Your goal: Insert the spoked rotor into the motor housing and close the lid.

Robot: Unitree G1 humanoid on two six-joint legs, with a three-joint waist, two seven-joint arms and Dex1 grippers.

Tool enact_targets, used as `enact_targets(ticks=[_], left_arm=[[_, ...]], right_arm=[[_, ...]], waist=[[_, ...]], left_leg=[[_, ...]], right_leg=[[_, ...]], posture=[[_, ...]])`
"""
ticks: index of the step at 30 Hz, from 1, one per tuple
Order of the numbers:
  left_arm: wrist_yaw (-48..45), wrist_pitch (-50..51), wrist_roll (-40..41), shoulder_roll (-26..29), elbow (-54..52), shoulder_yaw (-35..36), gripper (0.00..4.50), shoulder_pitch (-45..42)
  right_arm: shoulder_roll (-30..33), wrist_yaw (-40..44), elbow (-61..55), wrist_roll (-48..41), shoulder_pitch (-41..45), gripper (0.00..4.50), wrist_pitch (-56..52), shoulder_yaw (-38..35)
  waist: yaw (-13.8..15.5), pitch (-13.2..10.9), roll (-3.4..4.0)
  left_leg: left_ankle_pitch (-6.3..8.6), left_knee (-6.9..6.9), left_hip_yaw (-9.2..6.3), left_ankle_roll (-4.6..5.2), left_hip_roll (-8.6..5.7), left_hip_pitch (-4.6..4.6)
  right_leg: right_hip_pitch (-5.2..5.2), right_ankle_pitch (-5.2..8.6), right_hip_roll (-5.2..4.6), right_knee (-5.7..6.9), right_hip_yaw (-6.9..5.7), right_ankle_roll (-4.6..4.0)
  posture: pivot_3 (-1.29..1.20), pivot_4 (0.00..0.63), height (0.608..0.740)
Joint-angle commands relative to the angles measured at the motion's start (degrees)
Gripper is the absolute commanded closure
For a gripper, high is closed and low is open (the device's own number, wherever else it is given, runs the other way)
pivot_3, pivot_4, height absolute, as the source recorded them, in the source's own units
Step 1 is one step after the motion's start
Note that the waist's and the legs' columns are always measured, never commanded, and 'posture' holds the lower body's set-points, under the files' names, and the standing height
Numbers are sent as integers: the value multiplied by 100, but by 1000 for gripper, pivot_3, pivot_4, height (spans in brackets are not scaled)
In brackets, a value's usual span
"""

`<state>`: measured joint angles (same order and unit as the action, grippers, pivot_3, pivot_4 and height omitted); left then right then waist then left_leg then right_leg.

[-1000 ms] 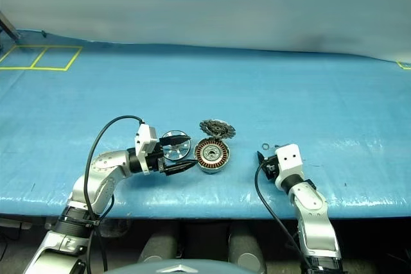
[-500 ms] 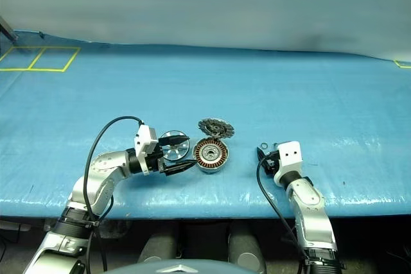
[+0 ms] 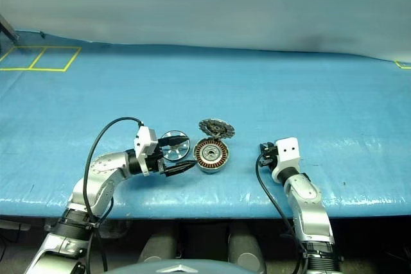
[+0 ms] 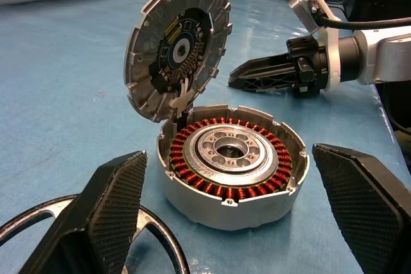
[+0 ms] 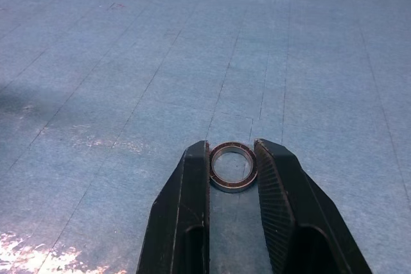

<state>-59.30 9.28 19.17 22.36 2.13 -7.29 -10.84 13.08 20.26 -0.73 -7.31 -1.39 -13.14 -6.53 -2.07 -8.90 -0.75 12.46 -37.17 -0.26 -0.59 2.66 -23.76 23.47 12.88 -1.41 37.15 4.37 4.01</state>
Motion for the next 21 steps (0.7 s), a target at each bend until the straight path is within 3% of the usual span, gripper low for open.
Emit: enact_targets(ticks=[1, 13, 21], left_arm=[[-49, -382, 33, -51, 29, 64, 0, 20], [-316, -708, 145, -13, 234, 81, 0, 92], [-440, -1026, 144, -153, 446, 72, 0, 53]], right_arm=[[30, -56, -68, -28, -120, 3840, -103, 9], [616, 1121, -2282, -650, -482, 3840, -786, 932], [672, 1347, -2376, -699, 57, 3840, -1013, 1555]], waist=[[0, 1, 0], [-3, 1, 2], [6, 1, 2]], left_leg=[[0, 0, 0, 0, 0, 0], [0, 2, 0, 0, 1, -1], [0, 0, 0, 0, 0, -5]], right_leg=[[0, 0, 0, 0, 0, 0], [5, 1, 1, 1, 2, 0], [6, 1, 0, -2, 0, 0]], posture=[[0, 150, 740], [0, 150, 740], [0, 150, 740]])
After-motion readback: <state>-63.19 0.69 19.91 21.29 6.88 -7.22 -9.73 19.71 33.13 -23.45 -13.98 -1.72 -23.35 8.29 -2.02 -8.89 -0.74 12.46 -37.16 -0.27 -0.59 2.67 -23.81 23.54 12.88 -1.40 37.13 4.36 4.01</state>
